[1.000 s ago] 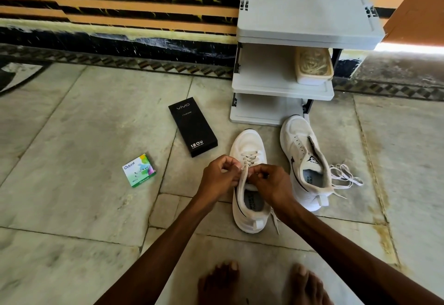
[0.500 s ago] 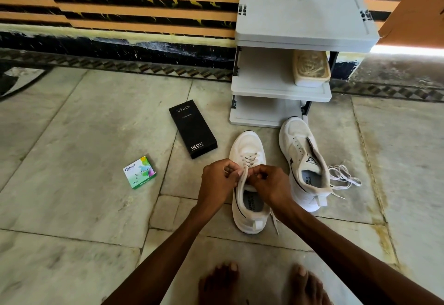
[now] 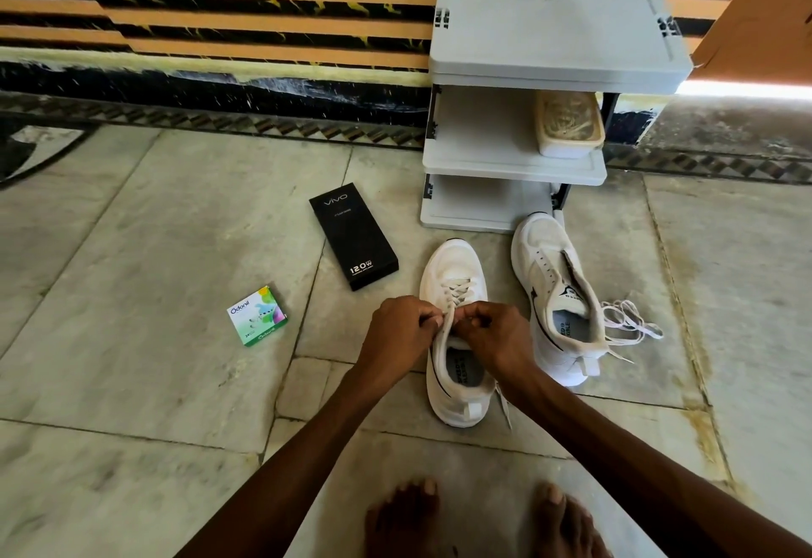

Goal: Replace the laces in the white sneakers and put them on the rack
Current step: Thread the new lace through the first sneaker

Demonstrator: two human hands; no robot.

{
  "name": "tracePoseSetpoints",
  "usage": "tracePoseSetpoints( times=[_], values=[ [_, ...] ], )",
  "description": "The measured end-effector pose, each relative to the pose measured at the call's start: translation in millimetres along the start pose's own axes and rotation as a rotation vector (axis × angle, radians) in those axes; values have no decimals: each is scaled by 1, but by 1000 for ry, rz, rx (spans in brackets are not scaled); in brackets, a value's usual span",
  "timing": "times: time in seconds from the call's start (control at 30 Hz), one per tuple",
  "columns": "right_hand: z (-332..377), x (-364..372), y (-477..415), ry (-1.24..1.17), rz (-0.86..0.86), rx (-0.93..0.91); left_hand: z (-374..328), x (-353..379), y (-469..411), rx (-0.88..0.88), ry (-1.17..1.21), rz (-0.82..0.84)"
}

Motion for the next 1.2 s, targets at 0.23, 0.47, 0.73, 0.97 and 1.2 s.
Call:
tracePoseSetpoints(
  times=[0.23, 0.47, 0.73, 0.97, 1.2],
  values=[
    [-2, 0, 0, -5, -5, 4, -2, 8, 1, 39, -210, 150],
    [-4, 0, -2, -1, 6, 10, 29, -6, -13, -185, 477, 32],
    [-2, -1, -1, -3, 17, -30, 23, 5, -21, -148, 507, 64],
    [-3, 0, -2, 15, 7, 2, 20, 4, -21, -41, 317, 49],
    [-4, 0, -1, 16, -8, -10, 8, -1, -24, 31, 65, 42]
  ],
)
Point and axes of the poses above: each hand's wrist, its own y-axis away from the middle knuckle, its own x-axis out of the palm, z = x × y, the point moved 7 cm from there along -y, towards the middle knuckle, and after that the axes turned 9 degrees about z, right-handed, at the moved point
